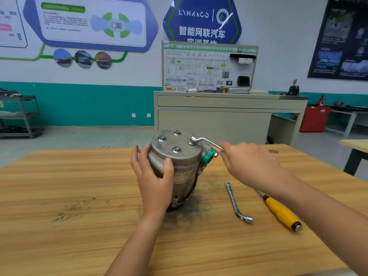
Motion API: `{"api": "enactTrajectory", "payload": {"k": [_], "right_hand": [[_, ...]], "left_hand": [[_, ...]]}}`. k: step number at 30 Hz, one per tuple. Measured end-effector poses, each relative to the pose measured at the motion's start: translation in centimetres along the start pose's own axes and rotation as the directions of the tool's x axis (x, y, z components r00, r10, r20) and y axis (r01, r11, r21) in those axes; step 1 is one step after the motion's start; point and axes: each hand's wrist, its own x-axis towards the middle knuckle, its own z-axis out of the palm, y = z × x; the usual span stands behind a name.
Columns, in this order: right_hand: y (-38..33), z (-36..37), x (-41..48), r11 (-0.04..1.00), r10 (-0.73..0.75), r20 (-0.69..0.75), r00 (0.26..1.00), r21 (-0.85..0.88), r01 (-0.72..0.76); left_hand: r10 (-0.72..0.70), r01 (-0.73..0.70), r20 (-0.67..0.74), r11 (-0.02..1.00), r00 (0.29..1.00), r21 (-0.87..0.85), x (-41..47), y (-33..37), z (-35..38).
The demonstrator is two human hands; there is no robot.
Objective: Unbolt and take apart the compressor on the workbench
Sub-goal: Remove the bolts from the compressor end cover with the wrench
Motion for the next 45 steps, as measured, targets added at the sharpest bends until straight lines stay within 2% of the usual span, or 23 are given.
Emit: {"api": "enactTrajectory", "payload": {"k": [7, 12, 16, 18, 19, 24, 27, 31, 33, 35, 37, 38, 40, 42, 45], "right_hand": [[-1.2, -0.6, 0.5, 0.981, -0.043, -0.007, 0.999, -0.19, 0.041], [-1.5, -0.4, -0.5, 0.96, -0.045, -0.036, 0.998, -0.279, 0.034], [-0.8, 0.2, -0.7, 0.964, 0.005, -0.097, 0.995, -0.262, -0.03], [0.3, 1.0, -0.3, 0.985, -0.018, -0.215, 0.976, -0.17, -0.019], [0.9, 1.6, 0.2, 0.994, -0.037, -0.23, 0.972, -0.108, 0.013], [2.9, 4.2, 5.8, 0.996, 0.046, -0.1, 0.994, -0.066, -0.052], [2.1, 4.7, 9.5, 0.989, -0.054, -0.094, 0.994, -0.143, 0.04], [1.6, 4.5, 10.9, 0.981, -0.154, -0.143, 0.978, -0.138, 0.134], [1.8, 4.7, 10.0, 0.993, -0.111, -0.206, 0.972, -0.048, 0.103], [2.2, 4.4, 8.7, 0.968, 0.101, -0.224, 0.969, 0.249, -0.044], [2.5, 3.4, 7.4, 0.814, 0.307, -0.173, 0.936, 0.558, -0.164], [2.6, 2.7, 6.6, 0.78, 0.329, -0.161, 0.93, 0.602, -0.172], [2.1, 1.5, 4.5, 0.845, 0.215, -0.113, 0.97, 0.519, -0.127], [1.0, 0.6, 2.1, 0.947, 0.072, -0.034, 0.997, 0.315, -0.058], [-0.9, -0.3, 0.1, 0.995, -0.018, 0.002, 1.0, 0.094, 0.017]], "left_hand": [[0.064, -0.065, 0.036, 0.998, 0.997, 0.021, 0.3, 0.0, -0.6], [0.033, -0.033, 0.013, 0.999, 0.999, -0.024, 0.4, -0.7, -0.9], [0.066, -0.065, 0.012, 0.997, 0.998, -0.033, 1.3, -1.1, -1.2], [0.065, -0.064, 0.017, 0.997, 0.998, -0.042, 1.5, -1.1, -1.2], [0.059, -0.058, 0.025, 0.997, 0.998, -0.044, 1.5, -1.1, -1.1], [0.057, -0.055, 0.04, 0.998, 0.998, -0.043, 1.8, -0.8, -0.5], [0.056, -0.054, 0.039, 0.997, 0.998, -0.049, 2.0, -0.6, -0.2], [0.04, -0.038, 0.034, 0.997, 0.999, -0.067, 2.3, -0.6, 0.0], [0.041, -0.038, 0.028, 0.996, 0.999, -0.085, 2.2, -1.0, -0.3], [0.03, -0.027, 0.017, 0.992, 0.999, -0.122, 2.1, -1.5, -0.8], [-0.004, 0.004, 0.003, 0.986, 1.0, -0.166, 2.3, -1.9, -1.5], [-0.021, 0.02, -0.002, 0.983, 1.0, -0.184, 2.3, -2.1, -1.7], [-0.043, 0.04, -0.011, 0.978, 0.999, -0.203, 2.4, -2.4, -2.3], [-0.05, 0.045, -0.02, 0.977, 0.999, -0.207, 2.5, -2.4, -2.7], [-0.029, 0.02, -0.045, 0.981, 0.999, -0.193, 2.0, -2.4, -2.9]]}}
